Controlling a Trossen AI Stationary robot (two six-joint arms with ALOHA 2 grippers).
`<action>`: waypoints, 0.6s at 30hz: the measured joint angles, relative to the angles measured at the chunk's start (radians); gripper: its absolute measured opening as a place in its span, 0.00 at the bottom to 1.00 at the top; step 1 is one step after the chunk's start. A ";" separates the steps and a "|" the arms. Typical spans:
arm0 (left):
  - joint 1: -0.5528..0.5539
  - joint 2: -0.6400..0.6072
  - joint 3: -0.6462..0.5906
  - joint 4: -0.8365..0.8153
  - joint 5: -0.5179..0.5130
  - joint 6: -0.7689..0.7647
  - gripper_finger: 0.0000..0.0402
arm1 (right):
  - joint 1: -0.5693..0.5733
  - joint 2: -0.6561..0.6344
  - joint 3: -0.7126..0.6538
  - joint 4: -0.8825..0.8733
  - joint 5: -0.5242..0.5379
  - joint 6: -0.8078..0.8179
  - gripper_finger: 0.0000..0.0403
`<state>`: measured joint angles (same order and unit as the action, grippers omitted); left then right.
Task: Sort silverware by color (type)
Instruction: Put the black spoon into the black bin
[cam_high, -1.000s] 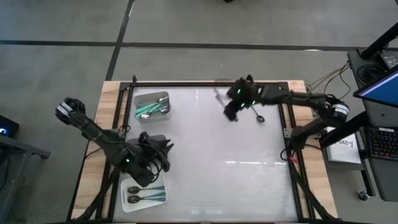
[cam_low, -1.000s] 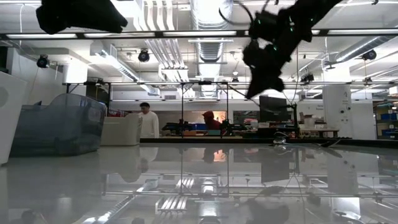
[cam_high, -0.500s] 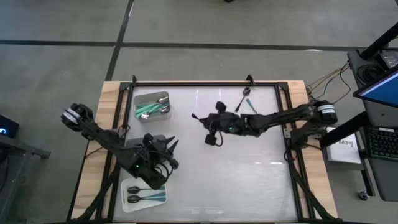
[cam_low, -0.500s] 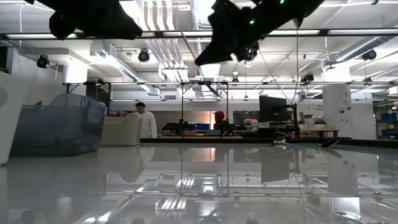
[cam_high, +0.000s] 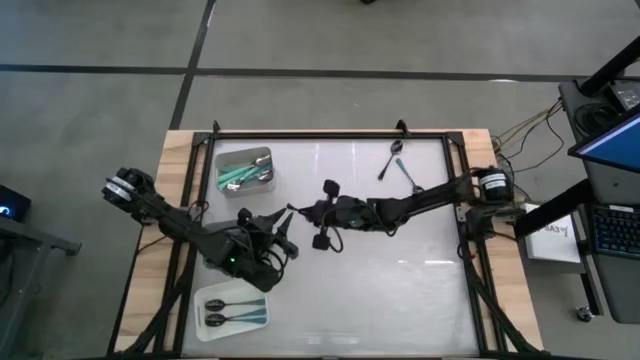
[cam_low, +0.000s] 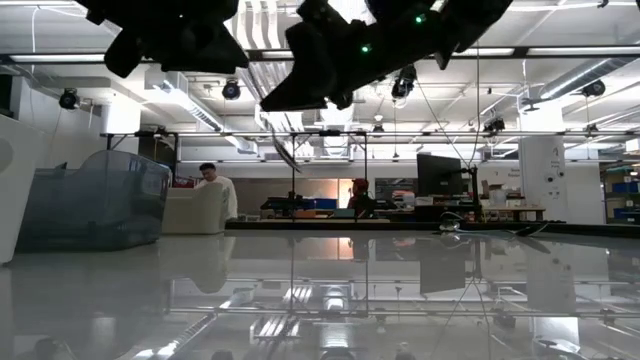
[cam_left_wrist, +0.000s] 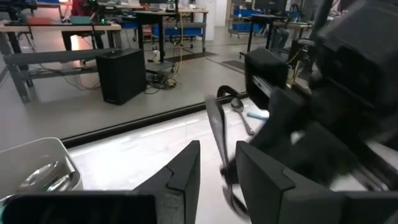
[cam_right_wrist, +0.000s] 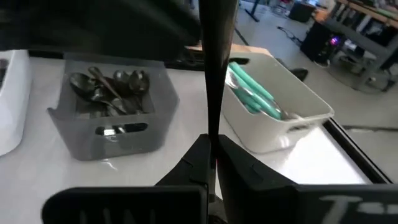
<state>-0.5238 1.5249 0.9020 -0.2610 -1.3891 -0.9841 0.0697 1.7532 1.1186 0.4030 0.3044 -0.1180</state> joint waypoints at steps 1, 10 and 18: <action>0.003 0.000 0.000 0.003 0.000 0.000 0.21 | 0.003 0.009 0.010 -0.002 -0.001 -0.009 0.02; 0.005 -0.001 0.001 0.010 0.000 0.008 0.21 | 0.021 0.055 0.076 -0.005 -0.016 -0.067 0.02; 0.006 -0.001 0.001 0.002 -0.005 0.025 0.19 | 0.028 0.055 0.076 -0.001 -0.014 -0.092 0.02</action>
<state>-0.5179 1.5238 0.9028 -0.2590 -1.3941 -0.9595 0.0981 1.8083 1.1946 0.4019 0.2905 -0.2099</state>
